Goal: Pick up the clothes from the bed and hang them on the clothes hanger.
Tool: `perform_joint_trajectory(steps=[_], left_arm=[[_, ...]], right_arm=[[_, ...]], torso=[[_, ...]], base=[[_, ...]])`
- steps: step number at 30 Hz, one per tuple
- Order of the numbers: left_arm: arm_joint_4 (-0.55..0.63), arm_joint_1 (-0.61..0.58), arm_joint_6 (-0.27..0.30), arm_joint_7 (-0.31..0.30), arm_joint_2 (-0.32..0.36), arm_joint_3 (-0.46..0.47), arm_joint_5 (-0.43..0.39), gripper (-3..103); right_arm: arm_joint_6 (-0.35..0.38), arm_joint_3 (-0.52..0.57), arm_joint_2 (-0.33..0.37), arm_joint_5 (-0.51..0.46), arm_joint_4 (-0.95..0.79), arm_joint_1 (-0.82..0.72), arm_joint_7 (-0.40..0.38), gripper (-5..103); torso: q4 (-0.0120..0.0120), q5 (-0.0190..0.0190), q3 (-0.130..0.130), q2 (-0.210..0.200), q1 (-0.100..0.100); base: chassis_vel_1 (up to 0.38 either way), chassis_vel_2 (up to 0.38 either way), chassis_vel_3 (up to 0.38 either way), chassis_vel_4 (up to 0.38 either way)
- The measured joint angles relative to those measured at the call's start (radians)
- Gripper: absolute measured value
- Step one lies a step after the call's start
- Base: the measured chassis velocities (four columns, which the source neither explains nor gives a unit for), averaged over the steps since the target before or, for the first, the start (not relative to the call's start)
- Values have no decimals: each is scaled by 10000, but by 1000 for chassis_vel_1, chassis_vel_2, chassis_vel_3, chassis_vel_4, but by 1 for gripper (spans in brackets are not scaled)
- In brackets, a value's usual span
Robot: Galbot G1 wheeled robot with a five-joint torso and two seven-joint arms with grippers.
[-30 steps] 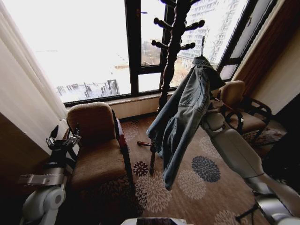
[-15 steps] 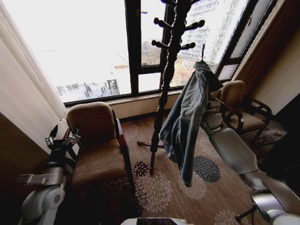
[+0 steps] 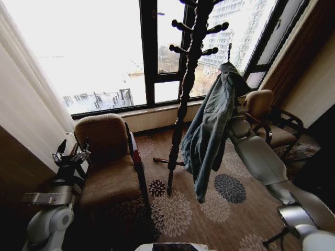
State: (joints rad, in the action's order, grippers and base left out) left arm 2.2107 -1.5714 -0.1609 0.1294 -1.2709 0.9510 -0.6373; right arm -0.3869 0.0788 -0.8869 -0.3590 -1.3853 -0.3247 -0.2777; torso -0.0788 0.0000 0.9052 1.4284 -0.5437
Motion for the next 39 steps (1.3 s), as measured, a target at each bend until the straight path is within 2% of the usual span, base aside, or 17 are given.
perform_joint_trajectory(steps=[10, 23, 39], left_arm=[[-86, 75, 0, 28, 80, -23, -59, 100], [-179, 117, -23, 61, 127, -14, -152, 100], [-269, 151, -53, 93, 183, -5, -200, 100]], right_arm=[[-13, -345, -144, -20, 582, 654, 28, 17], [-33, -1058, -696, 182, 1275, 1257, 29, 17], [-16, -1308, -697, 251, 1332, 1530, 30, 17]], torso=[[0, -1, 0, 0, 0], [0, 0, 0, 1, -1], [-1, 0, 0, 0, 1]], base=[[0, 0, 0, 0], [0, 0, 0, 0], [0, 0, 0, 0]])
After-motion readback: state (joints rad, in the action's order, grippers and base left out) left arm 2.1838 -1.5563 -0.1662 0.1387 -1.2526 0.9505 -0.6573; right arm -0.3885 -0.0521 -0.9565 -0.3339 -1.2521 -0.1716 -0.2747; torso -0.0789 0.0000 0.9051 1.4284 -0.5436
